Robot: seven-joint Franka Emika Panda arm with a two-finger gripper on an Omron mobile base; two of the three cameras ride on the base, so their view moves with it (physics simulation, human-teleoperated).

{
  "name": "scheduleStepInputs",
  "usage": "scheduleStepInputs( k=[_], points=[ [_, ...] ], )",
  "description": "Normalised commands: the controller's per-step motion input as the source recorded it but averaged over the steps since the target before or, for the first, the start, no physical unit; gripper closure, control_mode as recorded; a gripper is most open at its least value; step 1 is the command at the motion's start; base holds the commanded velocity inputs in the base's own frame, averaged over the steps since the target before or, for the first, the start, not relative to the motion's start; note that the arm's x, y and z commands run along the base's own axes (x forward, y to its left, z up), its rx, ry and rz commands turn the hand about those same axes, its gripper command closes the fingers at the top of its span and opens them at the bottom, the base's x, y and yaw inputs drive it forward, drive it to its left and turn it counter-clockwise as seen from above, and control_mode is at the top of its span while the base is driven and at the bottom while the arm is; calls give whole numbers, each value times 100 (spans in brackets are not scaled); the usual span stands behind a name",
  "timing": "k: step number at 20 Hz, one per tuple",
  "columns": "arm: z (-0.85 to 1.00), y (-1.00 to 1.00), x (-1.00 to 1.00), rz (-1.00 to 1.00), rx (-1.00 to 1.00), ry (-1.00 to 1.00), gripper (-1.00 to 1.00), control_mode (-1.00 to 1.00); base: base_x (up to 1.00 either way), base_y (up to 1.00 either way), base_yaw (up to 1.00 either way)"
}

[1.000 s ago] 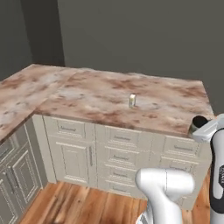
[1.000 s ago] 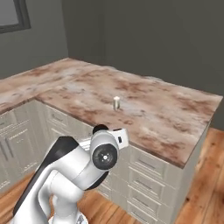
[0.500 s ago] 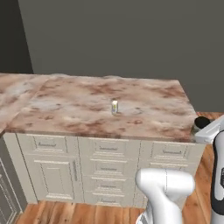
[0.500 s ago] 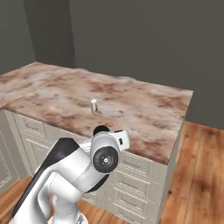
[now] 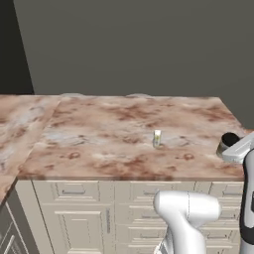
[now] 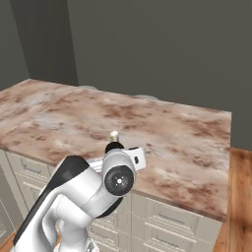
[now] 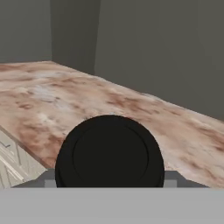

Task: Move the drinks to the dining counter.

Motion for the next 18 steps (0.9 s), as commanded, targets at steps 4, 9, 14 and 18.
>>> scheduleStepInputs(
  k=[4, 9, 14, 18],
  points=[
    [0, 0, 0, 0, 0, 0, 100, 100, 83, 20, -11],
    [0, 0, 0, 0, 0, 0, 100, 100, 75, 0, -7],
    [0, 0, 0, 0, 0, 0, 100, 100, 32, 0, 0],
    [0, 0, 0, 0, 0, 0, 100, 100, 9, 0, 0]
  ],
)
